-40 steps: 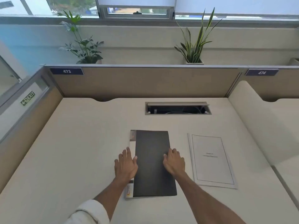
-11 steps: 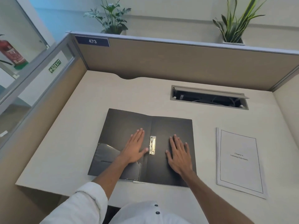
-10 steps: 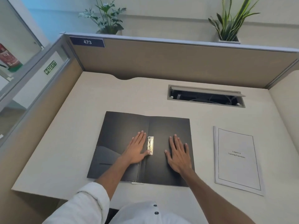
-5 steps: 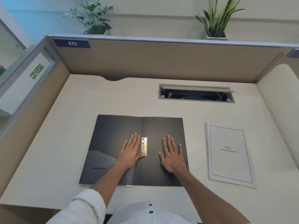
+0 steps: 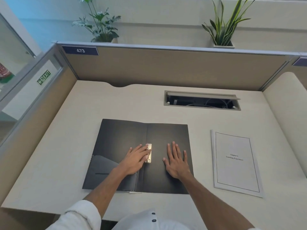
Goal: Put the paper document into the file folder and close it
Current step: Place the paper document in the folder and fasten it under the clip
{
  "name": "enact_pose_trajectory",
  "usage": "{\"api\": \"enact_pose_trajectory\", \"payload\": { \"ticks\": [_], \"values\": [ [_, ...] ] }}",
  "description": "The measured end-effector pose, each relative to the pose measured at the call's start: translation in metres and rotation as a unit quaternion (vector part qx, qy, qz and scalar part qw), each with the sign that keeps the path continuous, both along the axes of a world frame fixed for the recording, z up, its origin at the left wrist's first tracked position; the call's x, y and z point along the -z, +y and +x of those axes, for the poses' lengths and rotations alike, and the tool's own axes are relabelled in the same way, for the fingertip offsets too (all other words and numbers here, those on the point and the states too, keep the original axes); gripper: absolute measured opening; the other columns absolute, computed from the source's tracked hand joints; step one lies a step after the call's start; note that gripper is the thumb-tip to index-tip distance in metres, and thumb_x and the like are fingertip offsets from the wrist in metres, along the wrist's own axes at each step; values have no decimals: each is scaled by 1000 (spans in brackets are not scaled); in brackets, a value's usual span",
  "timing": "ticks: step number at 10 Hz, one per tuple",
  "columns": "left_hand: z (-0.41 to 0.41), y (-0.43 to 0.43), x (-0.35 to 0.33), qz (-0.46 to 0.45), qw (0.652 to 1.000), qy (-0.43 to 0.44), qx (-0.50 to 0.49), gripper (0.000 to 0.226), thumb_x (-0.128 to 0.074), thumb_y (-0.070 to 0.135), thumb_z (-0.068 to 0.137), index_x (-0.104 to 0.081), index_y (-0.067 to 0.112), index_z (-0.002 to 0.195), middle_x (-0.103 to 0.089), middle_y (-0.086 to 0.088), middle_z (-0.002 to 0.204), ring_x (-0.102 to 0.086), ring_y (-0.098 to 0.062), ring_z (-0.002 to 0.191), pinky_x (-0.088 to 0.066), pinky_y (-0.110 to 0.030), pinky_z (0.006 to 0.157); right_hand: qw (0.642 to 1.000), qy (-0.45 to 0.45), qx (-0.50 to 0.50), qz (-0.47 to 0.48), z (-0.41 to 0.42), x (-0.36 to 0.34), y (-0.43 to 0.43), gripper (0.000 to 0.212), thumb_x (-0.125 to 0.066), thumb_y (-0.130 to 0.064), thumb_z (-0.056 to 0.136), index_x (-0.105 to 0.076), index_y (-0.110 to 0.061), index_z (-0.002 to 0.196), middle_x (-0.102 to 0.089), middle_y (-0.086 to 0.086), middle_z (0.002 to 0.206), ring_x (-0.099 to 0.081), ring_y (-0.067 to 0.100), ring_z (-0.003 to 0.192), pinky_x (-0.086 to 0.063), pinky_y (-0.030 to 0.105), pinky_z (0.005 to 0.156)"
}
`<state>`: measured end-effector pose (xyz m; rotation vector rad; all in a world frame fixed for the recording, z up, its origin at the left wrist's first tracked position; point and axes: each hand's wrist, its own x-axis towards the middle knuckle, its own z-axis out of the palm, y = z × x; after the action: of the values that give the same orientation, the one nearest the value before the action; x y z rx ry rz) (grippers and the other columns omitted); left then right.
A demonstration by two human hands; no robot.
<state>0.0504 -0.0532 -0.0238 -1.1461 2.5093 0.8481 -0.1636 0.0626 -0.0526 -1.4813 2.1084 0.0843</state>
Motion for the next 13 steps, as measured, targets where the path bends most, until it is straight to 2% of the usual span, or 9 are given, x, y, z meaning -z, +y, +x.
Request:
{"api": "enact_pose_trajectory", "payload": {
  "ticks": [2, 3, 5, 6, 7, 8, 10, 11, 13],
  "values": [
    [3, 1, -1, -63, 996, 59, -7, 48, -41, 11, 119, -51, 19, 165, -52, 2, 171, -47, -18, 160, -32, -32, 135, 1000, -6, 0, 1, -1, 1, -1, 72, -16, -51, 118, 18, -23, 176, 28, 1, 183, 22, 20, 173, 6, 58, 140],
    [-10, -5, -9, -66, 991, 98, -61, 39, -48, 11, 117, -68, 14, 149, -71, -2, 150, -66, -23, 140, -47, -37, 122, 1000, -9, -2, -1, -3, 2, -1, 73, -17, -51, 118, 18, -23, 176, 28, 1, 182, 22, 20, 172, 6, 59, 140],
    [-38, -16, -19, -82, 973, 113, -182, 26, -50, 11, 115, -66, 20, 133, -84, -6, 114, -80, -29, 107, -62, -49, 97, 1000, -12, -2, -6, -5, 8, -1, 73, -16, -53, 118, 19, -24, 175, 30, 1, 182, 24, 21, 172, 7, 59, 140],
    [-47, -20, -17, -111, 979, 72, -158, 27, -49, 13, 115, -66, 20, 135, -81, -6, 130, -79, -34, 111, -62, -49, 95, 1000, -9, -2, -15, -6, 11, 0, 73, -15, -53, 117, 20, -25, 175, 30, 0, 182, 24, 20, 172, 8, 59, 139],
    [-51, -23, -11, -120, 988, 19, -94, 52, -44, 12, 116, -45, 20, 167, -37, 2, 180, -57, -29, 154, -53, -47, 122, 1000, -5, -1, -23, -6, 15, 1, 73, -15, -54, 117, 20, -25, 175, 31, 1, 182, 24, 21, 172, 9, 59, 139],
    [-50, -27, -3, -135, 989, -47, -27, 64, -34, 19, 119, -11, 18, 179, -7, 2, 187, -14, -24, 175, -21, -47, 142, 999, -5, 2, -32, -6, 17, 2, 73, -15, -54, 117, 20, -25, 175, 30, 0, 182, 24, 20, 172, 8, 59, 140],
    [-53, -26, -1, -106, 991, -75, -31, 62, -18, 41, 121, -10, 18, 179, -9, 4, 187, -5, -21, 176, -10, -48, 144, 999, -5, 4, -40, -6, 17, 2, 72, -16, -52, 118, 16, -24, 176, 27, 1, 183, 21, 21, 173, 8, 58, 140],
    [-63, -23, -2, -121, 990, -62, -36, 63, -18, 41, 121, -10, 16, 178, -7, 2, 187, -2, -21, 176, -8, -48, 144, 997, -23, 13, -69, -11, 11, 4, 69, -15, -52, 118, 12, -26, 177, 23, 0, 184, 20, 20, 173, 9, 56, 140],
    [-115, 6, -1, -130, 991, -24, -24, 63, -18, 40, 121, -8, 15, 179, -4, 2, 187, 1, -18, 176, -5, -44, 145, 991, 21, 56, -118, -63, 1, 36, 67, -17, -49, 118, 7, -28, 178, 18, -2, 185, 15, 17, 174, 5, 56, 140]
  ]
}}
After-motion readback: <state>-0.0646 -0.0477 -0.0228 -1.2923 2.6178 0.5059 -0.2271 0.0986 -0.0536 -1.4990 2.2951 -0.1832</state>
